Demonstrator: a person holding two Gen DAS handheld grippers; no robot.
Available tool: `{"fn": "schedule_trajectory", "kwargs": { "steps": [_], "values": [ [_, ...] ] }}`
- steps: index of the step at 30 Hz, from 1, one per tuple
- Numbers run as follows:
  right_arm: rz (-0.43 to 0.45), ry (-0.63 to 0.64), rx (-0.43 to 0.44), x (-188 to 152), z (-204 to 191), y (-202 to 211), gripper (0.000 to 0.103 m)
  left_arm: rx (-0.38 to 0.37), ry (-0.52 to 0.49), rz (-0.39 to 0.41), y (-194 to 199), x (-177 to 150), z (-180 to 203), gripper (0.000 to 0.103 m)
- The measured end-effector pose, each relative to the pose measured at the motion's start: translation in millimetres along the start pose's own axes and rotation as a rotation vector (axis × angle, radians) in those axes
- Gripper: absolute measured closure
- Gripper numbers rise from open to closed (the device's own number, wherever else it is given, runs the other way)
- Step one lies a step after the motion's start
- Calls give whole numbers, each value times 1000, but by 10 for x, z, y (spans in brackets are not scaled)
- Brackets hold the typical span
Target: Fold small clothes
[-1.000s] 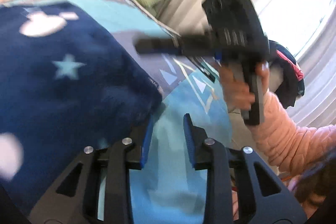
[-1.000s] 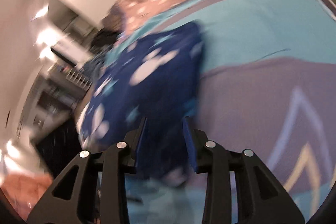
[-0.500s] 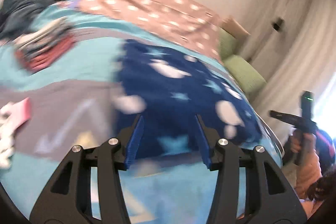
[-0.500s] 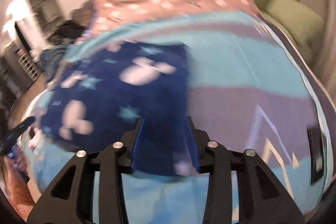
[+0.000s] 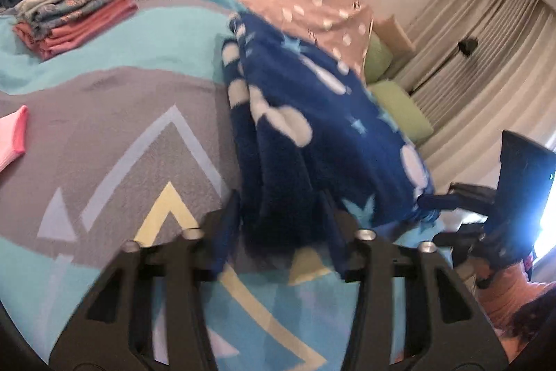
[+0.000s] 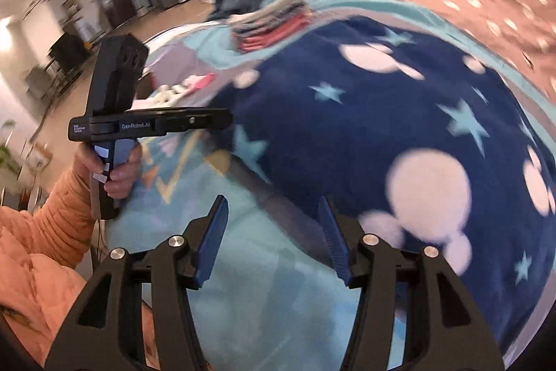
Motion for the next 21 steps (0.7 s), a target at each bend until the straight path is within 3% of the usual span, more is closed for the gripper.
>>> {"fn": "schedule_trajectory", "kwargs": {
  "steps": [4,6,7,8,9,12,15,17,19,21],
  "values": [
    [34,-301,-70,-208,796,262,48,15,-57,34,72,22,40,84],
    [41,-395,-156,-360,1082,328,49,48,-90,53,143,16,54,85],
    [36,-423,-251,-475,1278,358,51,50,-98,48,140,-2,47,85],
    [31,-436,-288,-609,1458,371,64,41,-100,41,120,-22,34,85],
    [48,-456,-260,-682,1562,404,69,30,-91,34,92,-48,1,85],
    [66,-575,-207,-709,1672,541,67,-8,-47,35,65,-71,-89,85],
    [84,-476,-276,-560,1387,716,65,1,-85,60,166,-75,-20,83],
    [126,-319,-283,-394,1040,795,53,8,-86,94,279,-75,-25,81],
    [165,-157,-285,-241,661,754,45,27,-71,140,402,-47,-69,62],
    [150,-17,-244,-138,282,545,42,84,-16,204,515,24,-186,55]
  ]
}}
Point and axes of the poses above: each gripper's, at about its wrist camera, not at the fingertips, and y roughly against the way its jaws point, z to its right, x to its top, the point moved 3 cm from there along -y, roughly the way its jaws point, and after that the axes turned 15 degrees about -y, right-handed, at the moved point
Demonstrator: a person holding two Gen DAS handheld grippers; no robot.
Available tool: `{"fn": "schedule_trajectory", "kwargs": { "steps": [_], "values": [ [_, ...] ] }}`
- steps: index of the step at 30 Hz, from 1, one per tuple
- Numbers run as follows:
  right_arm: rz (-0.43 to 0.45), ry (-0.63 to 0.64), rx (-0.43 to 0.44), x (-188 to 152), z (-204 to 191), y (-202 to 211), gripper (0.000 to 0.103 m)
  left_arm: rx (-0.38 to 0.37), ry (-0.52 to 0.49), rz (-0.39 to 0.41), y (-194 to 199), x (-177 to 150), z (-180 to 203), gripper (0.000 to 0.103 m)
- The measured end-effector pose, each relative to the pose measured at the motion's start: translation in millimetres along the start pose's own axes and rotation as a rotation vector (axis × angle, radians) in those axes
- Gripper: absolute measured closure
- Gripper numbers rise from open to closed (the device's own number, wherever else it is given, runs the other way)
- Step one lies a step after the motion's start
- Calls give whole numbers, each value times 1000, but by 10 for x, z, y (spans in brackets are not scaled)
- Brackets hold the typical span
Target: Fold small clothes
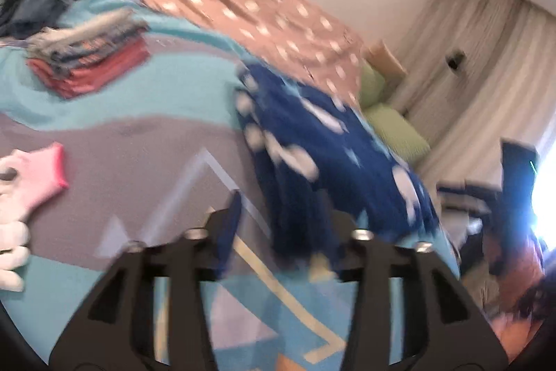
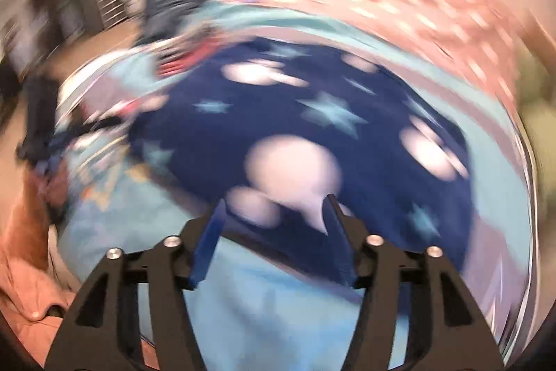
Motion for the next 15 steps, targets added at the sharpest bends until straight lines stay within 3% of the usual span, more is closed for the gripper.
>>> {"fn": "schedule_trajectory", "kwargs": {
  "steps": [3,7,11,15],
  "values": [
    [-55,171,56,38,-624,-478,42,7,38,11,-91,106,-143,56],
    [-30,353,26,-61,-1107,-755,42,1,24,-75,-478,355,-373,56],
    [63,478,-61,-46,-1290,-828,42,-89,-30,-172,-1029,728,-521,56],
    [67,508,-128,-61,-1316,-1012,42,-89,-101,-284,-1543,896,-555,57]
  ]
}}
Point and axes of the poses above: each gripper's, at about its wrist camera, not at the fingertips, and y roughly against the way its jaws point, z to its right, x to its top, the point moved 3 cm from there along -y, roughly the way its jaws point, and after that the axes turned 15 degrees about -y, right-handed, at the moved point
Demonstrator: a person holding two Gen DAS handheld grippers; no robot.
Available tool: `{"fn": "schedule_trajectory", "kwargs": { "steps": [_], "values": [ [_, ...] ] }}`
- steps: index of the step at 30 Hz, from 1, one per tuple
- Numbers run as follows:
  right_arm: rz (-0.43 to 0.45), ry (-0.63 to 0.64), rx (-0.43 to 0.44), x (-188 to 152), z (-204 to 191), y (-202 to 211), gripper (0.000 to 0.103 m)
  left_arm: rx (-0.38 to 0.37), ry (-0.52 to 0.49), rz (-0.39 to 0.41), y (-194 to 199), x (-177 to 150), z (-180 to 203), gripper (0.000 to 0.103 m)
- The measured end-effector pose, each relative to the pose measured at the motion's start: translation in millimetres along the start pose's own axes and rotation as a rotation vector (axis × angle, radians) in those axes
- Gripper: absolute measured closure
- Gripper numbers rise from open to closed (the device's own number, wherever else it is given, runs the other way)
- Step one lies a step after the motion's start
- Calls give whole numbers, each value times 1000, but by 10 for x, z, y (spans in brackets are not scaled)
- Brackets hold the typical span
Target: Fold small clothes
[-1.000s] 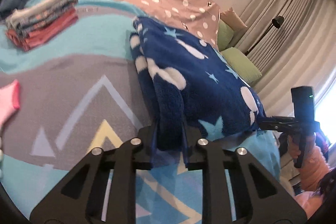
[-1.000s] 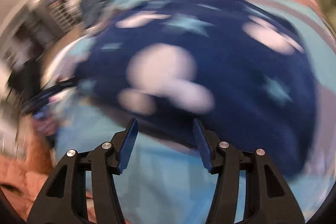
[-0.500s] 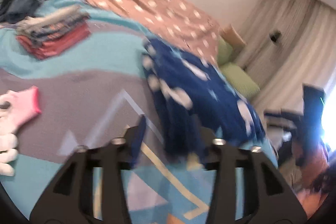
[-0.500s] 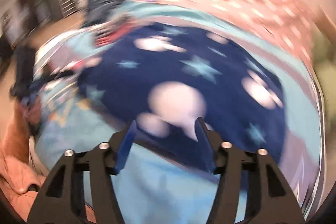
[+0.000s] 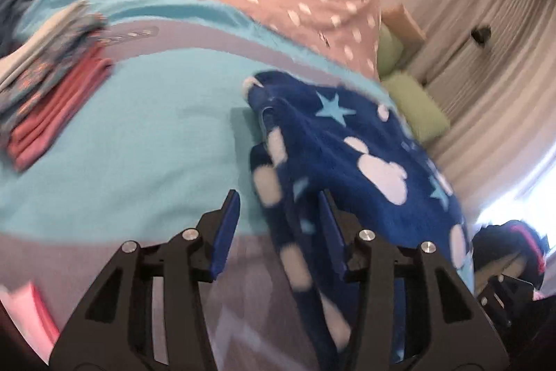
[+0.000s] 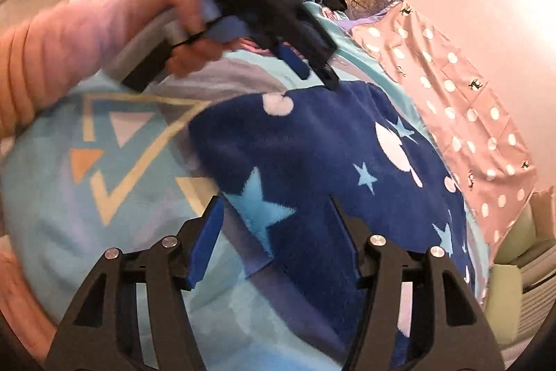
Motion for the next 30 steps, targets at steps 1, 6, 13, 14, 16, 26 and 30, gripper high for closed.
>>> {"fn": "schedule_trajectory", "kwargs": {
  "steps": [1,6,13,14,16,26,30],
  "values": [
    [-10,0,-1,-16,-10,-44,42,-4,-8,-8,-64,21,-4,57],
    [-17,45,-11,-26,-146,-179,42,-110,91,35,-121,-91,-136,62],
    [27,130,-87,98,-292,-410,39,-189,167,73,-210,-149,-224,46],
    [41,151,-108,111,-343,-416,38,-195,172,68,-254,-115,-224,46],
    [76,204,-153,142,-408,-458,38,-188,189,65,-356,-25,-245,63],
    [52,229,-19,241,-461,-572,86,-224,255,108,-428,-18,-353,81],
    [69,240,-3,209,-572,-474,86,-216,243,109,-422,-21,-336,79]
  ]
}}
Point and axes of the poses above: each gripper's, at about its wrist camera, not at the fingertips, and y roughly against the way its jaws point, z to its right, x to its top, the point moved 3 cm from there along -y, roughly the way its jaws point, and after that the axes turned 15 degrees about -y, right-handed, at the moved point
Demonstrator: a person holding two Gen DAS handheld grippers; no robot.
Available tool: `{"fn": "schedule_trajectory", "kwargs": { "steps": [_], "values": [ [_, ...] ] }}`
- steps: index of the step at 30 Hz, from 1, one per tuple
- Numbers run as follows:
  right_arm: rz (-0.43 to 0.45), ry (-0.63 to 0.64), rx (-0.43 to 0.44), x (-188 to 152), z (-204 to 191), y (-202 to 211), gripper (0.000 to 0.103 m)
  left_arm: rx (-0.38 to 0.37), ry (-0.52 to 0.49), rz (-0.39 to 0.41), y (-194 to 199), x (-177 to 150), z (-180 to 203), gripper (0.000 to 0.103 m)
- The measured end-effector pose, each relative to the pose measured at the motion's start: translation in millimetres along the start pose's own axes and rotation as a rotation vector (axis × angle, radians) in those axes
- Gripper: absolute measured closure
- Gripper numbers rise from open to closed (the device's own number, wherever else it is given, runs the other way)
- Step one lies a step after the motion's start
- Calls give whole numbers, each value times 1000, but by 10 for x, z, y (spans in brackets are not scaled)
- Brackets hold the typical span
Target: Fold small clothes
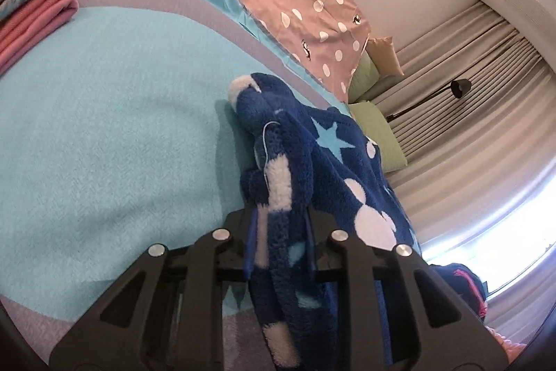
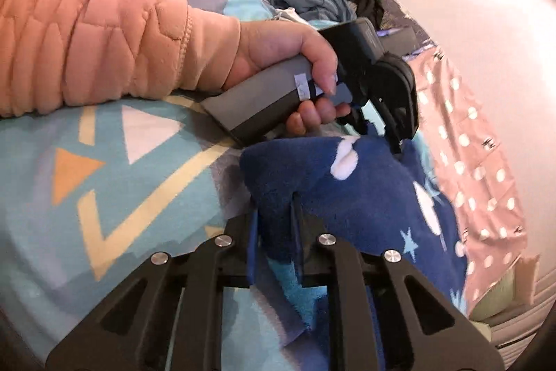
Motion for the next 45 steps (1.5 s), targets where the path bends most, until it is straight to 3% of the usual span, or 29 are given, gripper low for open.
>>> {"fn": "schedule_trajectory", "kwargs": {
  "steps": [4,5,6,7,8,9,10,11,15,18,19,20,21,22,25,29,35,41,45],
  "values": [
    [10,-108,14,31,63,93,84,42,-20,21,77,-2,71,69],
    [13,-140,25,39,100,135,75,49,-17,27,116,-11,77,68],
    [15,-165,29,29,125,181,55,54,-14,33,159,-21,78,64],
    [26,-187,-2,-4,145,239,45,58,-14,36,200,-27,81,60],
    [42,-195,-38,-57,146,280,36,61,-15,35,230,-32,84,57],
    [55,-193,-72,-81,161,305,35,58,-13,30,242,-33,81,49],
    [51,-174,-112,-109,151,311,35,41,-8,15,239,-47,82,38],
    [39,-154,-141,-125,125,299,35,18,-3,-5,213,-60,85,36],
    [0,-73,-246,-108,-33,78,35,22,-67,-75,82,-64,198,32],
    [16,-126,-283,26,-8,-47,35,2,-64,-114,-58,-6,256,32],
    [26,-150,-312,101,43,-131,35,-2,-52,-122,-127,46,271,36],
    [31,-163,-331,136,74,-203,44,4,-37,-129,-185,90,262,42],
    [20,-181,-343,171,124,-290,67,11,-21,-144,-233,119,243,62],
    [5,-198,-331,174,149,-309,69,6,-4,-159,-275,141,221,70],
    [64,-303,-274,179,292,-103,77,-12,-24,-148,-203,201,255,77],
    [116,-478,-166,194,611,123,78,22,-70,-129,-97,352,490,78],
    [206,-666,-93,180,984,479,78,30,-143,-98,-37,652,999,78],
    [315,-897,-5,-105,1535,917,78,32,-193,-75,-189,891,1630,78],
    [368,-969,-6,-386,1804,1145,79,65,-223,-101,-480,988,2090,78]
  ]
}}
Point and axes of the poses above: each gripper's, at about its wrist camera, not at the fingertips, and y roughly against the way its jaws point, z to its right, x to its top, the point moved 3 cm from there along -y, roughly the way its jaws point, and after that the axes turned 15 degrees about -y, right-handed, at the moved point
